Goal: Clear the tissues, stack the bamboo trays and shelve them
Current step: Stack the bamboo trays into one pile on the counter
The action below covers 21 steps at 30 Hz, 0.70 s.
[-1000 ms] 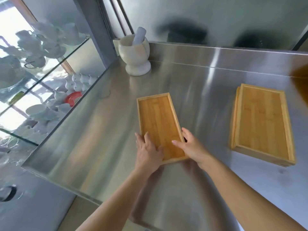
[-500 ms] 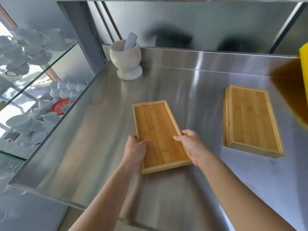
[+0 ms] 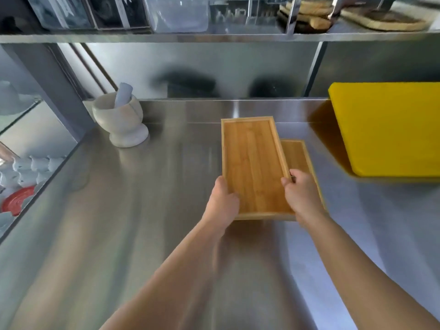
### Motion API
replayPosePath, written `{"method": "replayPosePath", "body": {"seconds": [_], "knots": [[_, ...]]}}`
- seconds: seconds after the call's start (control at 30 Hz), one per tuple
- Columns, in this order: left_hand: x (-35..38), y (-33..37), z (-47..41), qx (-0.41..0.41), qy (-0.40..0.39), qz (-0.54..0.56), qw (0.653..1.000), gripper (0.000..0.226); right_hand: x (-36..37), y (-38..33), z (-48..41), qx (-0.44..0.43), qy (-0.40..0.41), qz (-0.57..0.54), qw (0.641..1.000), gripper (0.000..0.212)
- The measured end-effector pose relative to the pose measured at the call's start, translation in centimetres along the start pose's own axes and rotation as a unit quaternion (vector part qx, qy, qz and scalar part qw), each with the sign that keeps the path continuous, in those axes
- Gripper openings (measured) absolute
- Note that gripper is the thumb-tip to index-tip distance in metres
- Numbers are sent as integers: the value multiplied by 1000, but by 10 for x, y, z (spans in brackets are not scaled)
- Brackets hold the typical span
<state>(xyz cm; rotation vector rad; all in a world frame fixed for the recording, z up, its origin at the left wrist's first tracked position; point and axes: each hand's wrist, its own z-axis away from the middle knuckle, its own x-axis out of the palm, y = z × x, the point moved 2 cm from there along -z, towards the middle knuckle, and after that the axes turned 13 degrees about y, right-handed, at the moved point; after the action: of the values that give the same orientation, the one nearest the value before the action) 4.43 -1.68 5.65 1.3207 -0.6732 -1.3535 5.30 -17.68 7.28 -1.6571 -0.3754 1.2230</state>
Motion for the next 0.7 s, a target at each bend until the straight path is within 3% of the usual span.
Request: {"method": "replayPosePath", "body": {"seconds": [0.2, 0.43, 0.7], "knots": [[80, 1, 1, -2, -48, 20, 999, 34, -36, 29, -48, -20, 64, 114, 991, 29], [123, 0, -26, 28, -55, -34, 998, 33, -35, 62, -80, 5, 76, 122, 990, 25], [133, -26, -38, -37, -62, -57, 996, 42, -23, 82, -92, 0, 51, 112, 992, 31]]}}
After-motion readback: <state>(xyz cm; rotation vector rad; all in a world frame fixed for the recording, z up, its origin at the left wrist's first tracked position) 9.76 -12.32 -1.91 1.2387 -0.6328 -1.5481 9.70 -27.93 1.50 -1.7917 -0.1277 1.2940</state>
